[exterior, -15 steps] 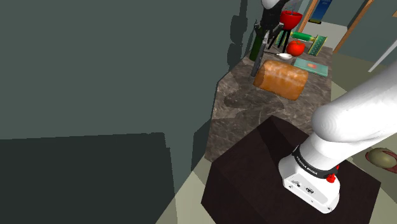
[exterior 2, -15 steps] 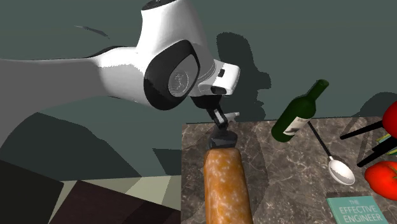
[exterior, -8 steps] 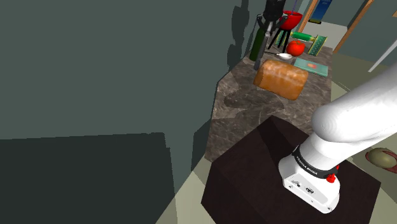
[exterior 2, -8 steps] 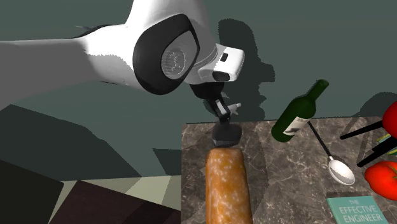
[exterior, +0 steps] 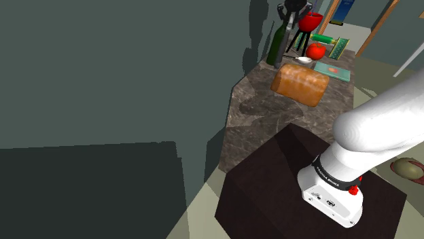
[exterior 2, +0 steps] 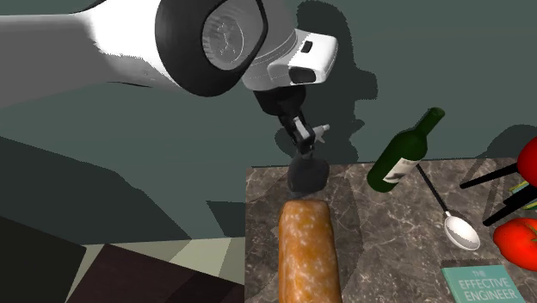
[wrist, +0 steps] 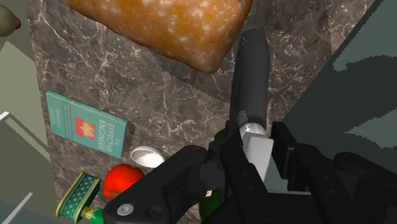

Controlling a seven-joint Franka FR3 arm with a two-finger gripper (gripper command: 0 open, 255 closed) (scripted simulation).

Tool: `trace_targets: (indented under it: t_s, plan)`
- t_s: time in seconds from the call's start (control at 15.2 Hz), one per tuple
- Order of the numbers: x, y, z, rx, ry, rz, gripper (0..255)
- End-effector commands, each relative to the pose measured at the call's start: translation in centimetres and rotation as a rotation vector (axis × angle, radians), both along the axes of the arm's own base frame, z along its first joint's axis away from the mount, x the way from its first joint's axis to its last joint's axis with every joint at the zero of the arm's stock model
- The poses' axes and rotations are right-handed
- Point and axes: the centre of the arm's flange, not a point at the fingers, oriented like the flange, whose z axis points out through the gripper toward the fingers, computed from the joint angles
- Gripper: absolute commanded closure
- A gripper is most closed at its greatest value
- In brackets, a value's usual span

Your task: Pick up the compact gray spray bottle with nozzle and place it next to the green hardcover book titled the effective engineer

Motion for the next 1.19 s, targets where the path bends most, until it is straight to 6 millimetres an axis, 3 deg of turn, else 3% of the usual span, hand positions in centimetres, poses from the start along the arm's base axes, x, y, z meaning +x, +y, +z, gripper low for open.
trace_targets:
  t_s: [0.0,1.12]
  plan:
    - [0.0,-0.1,1.1,0.000,0.000,0.000,255]
    - [0.0,-0.1,10.0,0.000,0.000,0.000,255]
